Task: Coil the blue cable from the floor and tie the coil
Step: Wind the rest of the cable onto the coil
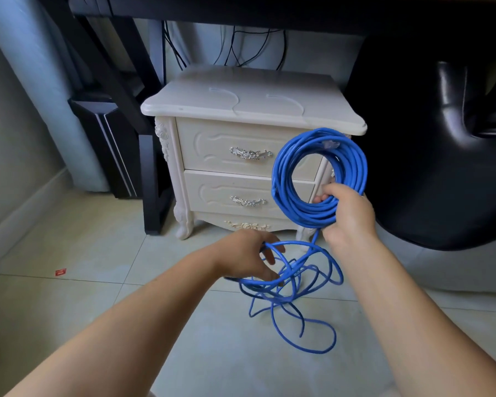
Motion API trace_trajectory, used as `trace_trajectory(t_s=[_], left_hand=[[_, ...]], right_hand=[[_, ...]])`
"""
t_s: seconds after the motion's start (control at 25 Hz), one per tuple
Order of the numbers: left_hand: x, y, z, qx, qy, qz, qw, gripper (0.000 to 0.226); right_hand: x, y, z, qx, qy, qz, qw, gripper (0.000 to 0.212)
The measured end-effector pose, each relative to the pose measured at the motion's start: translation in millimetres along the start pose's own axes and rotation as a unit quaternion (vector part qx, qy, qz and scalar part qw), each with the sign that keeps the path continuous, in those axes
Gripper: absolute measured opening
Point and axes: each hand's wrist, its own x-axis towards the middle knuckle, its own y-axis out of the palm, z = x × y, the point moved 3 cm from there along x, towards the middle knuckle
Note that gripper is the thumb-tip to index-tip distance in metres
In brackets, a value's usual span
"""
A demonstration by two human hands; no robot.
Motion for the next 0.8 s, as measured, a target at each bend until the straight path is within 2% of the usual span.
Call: trace_trajectory(t_s=[0.08,0.2,0.28,0.36,0.44,0.48,0.56,0.68,0.8], left_hand=[[1,10,-7,-0.082,0.014,-0.004,0.997,0.052],[-2,8,-19,-0.239,0.031,0.005,0.971,0.039],[-4,4,-21,-0.215,0.032,0.047,0.975,0.037],[-3,8,-17,-0.101,0.027,0.026,0.994,0.046],[1,16,-15,0.038,0.044,-0.066,0.996,0.048],[2,17,-18,0.114,0.066,-0.134,0.982,0.041],[4,6,-18,0.222,0.104,-0.286,0.926,0.028],[0,-23,-4,0.205,0.118,-0.454,0.859,0.025],[-9,-40,3,0.198,0.094,-0.539,0.813,0.022]], right_hand=[[-1,0,2,0.032,0.003,0.000,0.999,0.017],[-2,0,8,0.049,-0.021,-0.002,0.999,0.017],[-3,-1,11,0.054,-0.034,-0.005,0.998,0.018],[-5,0,12,0.055,-0.036,-0.008,0.998,0.020],[-7,0,12,0.056,-0.031,-0.012,0.998,0.020],[-8,0,13,0.054,-0.031,-0.013,0.998,0.020],[-8,-1,16,0.029,-0.043,-0.021,0.998,0.021],[-6,-8,18,-0.062,-0.090,-0.040,0.993,0.021],[1,-17,18,-0.154,-0.108,-0.061,0.980,0.019]])
